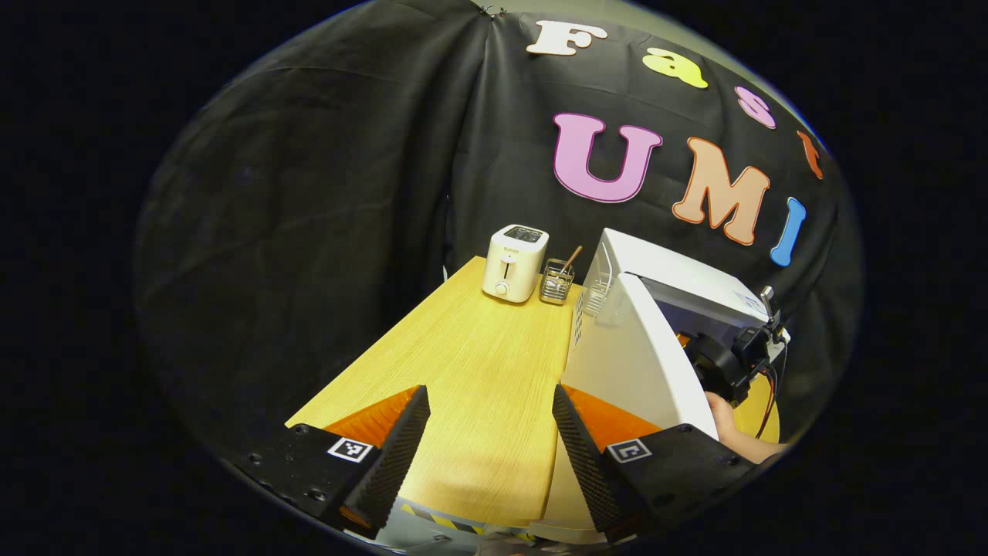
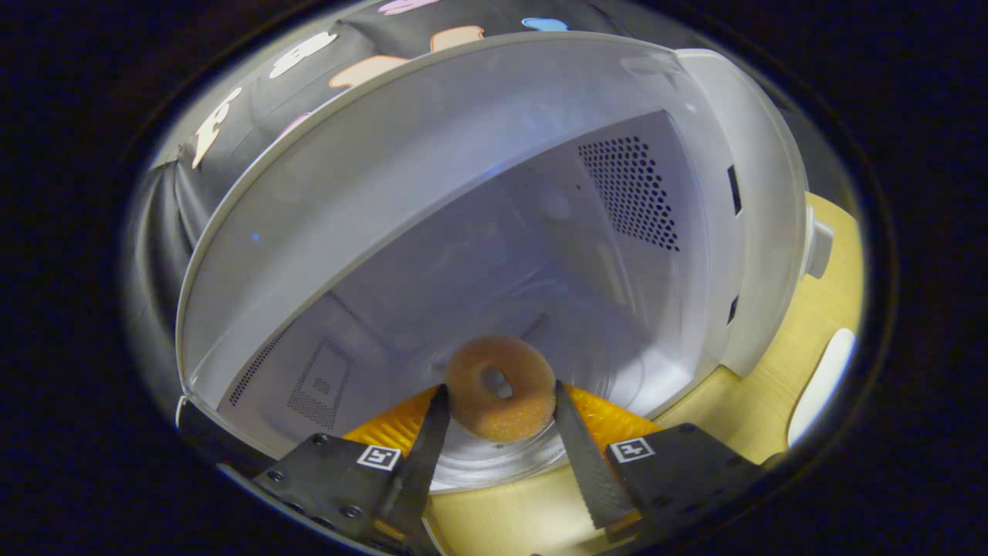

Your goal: Open the microwave oven with the left hand, put the food in, and close the microwave oven.

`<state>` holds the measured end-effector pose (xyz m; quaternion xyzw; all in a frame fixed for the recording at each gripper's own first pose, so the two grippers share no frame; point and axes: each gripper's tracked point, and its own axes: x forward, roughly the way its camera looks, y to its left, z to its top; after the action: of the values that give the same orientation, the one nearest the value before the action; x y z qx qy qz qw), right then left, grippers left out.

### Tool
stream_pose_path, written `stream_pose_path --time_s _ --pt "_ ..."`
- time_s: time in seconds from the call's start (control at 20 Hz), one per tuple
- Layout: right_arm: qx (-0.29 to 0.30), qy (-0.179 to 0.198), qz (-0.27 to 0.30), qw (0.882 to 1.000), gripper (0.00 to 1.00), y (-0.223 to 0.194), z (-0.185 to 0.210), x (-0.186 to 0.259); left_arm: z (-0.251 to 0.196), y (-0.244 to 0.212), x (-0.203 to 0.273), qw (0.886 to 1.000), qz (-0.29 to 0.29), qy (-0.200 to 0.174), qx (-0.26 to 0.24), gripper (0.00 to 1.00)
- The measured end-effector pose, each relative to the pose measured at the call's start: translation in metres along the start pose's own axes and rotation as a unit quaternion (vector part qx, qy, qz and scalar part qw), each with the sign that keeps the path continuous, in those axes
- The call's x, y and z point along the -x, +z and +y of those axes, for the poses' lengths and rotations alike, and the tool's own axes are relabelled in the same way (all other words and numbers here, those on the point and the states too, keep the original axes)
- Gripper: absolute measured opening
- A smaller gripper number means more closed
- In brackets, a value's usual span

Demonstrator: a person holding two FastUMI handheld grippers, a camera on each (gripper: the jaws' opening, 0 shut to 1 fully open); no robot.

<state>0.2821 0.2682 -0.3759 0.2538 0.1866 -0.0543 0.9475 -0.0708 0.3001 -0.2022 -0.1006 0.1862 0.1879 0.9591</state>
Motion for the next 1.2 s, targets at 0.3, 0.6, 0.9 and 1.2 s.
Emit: stream_pose_path --time_s 0.3,0.6,0.9,1.2 --pt "0.025 0.015 0.028 0.999 0.91 -0.002 0.0 0.035 0.002 0.003 -0.002 1.0 0.003 0.003 -0.008 0.94" --pt "0.086 0.051 0.032 0.995 0.99 0.026 0.003 0.105 -0.016 -0.005 -0.001 0.999 0.018 -0.026 -0.007 0.88" --pt "0.159 0.065 0.023 0.985 0.91 0.064 -0.007 0.156 -0.039 -0.014 0.003 0.998 0.033 -0.058 -0.004 0.73" --pt "0.204 0.052 -0.025 0.977 1.0 0.126 -0.034 0.189 -0.043 -0.018 0.009 0.998 0.033 -0.058 -0.006 0.09"
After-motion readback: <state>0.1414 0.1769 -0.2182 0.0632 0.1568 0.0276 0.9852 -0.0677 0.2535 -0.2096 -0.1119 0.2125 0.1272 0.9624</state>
